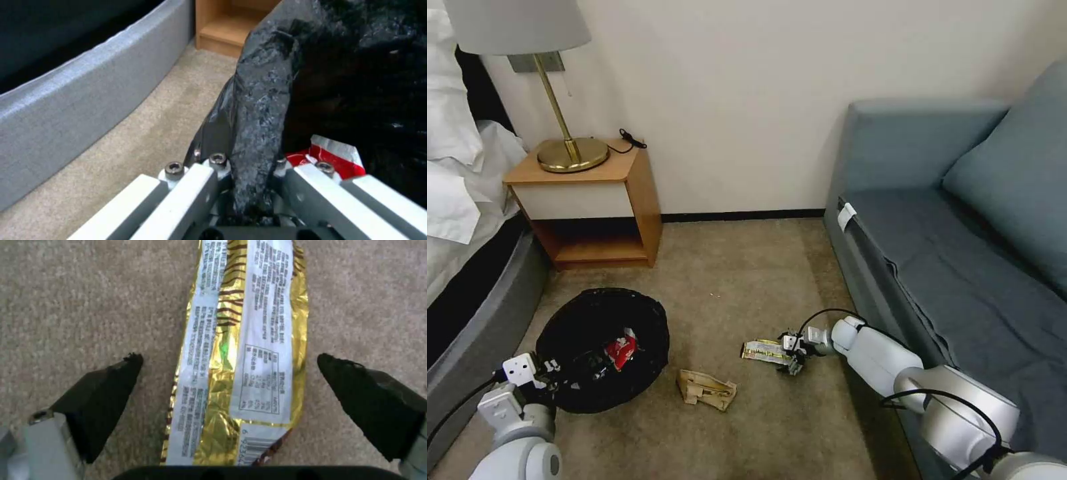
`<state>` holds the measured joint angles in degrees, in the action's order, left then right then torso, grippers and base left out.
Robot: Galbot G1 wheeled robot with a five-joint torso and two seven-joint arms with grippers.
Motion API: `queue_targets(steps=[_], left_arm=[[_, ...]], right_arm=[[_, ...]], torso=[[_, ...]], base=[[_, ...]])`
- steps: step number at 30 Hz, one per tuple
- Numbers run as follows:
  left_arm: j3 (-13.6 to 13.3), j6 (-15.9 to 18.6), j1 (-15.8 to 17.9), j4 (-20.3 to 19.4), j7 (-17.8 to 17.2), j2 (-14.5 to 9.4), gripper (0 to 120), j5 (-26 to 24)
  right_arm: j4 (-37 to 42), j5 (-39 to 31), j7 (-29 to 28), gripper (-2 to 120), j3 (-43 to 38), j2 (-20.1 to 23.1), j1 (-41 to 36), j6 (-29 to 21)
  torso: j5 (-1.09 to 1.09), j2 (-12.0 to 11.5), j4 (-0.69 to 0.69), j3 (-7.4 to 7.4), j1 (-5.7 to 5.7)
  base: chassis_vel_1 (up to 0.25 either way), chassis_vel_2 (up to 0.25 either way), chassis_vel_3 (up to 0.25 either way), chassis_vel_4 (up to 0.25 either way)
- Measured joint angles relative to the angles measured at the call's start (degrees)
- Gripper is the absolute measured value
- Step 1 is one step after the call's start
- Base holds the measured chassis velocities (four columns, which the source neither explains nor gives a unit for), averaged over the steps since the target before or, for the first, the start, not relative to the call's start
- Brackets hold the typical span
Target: Pick up the trash bin, then pick up the garbage on the floor and place it into the trash bin.
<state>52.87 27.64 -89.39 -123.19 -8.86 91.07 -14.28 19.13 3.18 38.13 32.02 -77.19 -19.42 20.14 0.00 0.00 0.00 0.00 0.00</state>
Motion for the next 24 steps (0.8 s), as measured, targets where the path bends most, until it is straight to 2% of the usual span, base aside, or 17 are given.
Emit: queue_targets(steps=[9, 12, 24], left_arm=[[0.05, -0.20, -0.17, -0.19, -0.02, -0.08, 1, -0.03], [0.08, -0.34, -0.39, -0.36, -0.03, -0.08, 1, -0.03], [0.25, -0.58, -0.73, -1.04, 0.11, -0.07, 1, -0.09]], right_arm=[[-0.23, 0.20, -0.79, 96, -0.17, -0.18, -0.02, -0.20], [-0.42, 0.38, -0.98, 82, -0.17, -0.29, -0.20, -0.20], [-0.46, 0.48, -1.69, 63, -0.25, -0.61, -0.49, -0.47]], torso=[[0.00, 0.00, 0.00, 0.00, 0.00], [-0.03, 0.00, -0.01, 0.00, 0.00], [-0.04, 0.02, -0.03, -0.01, 0.00]], base=[[0.000, 0.000, 0.000, 0.000], [0.000, 0.000, 0.000, 0.000], [0.000, 0.000, 0.000, 0.000]])
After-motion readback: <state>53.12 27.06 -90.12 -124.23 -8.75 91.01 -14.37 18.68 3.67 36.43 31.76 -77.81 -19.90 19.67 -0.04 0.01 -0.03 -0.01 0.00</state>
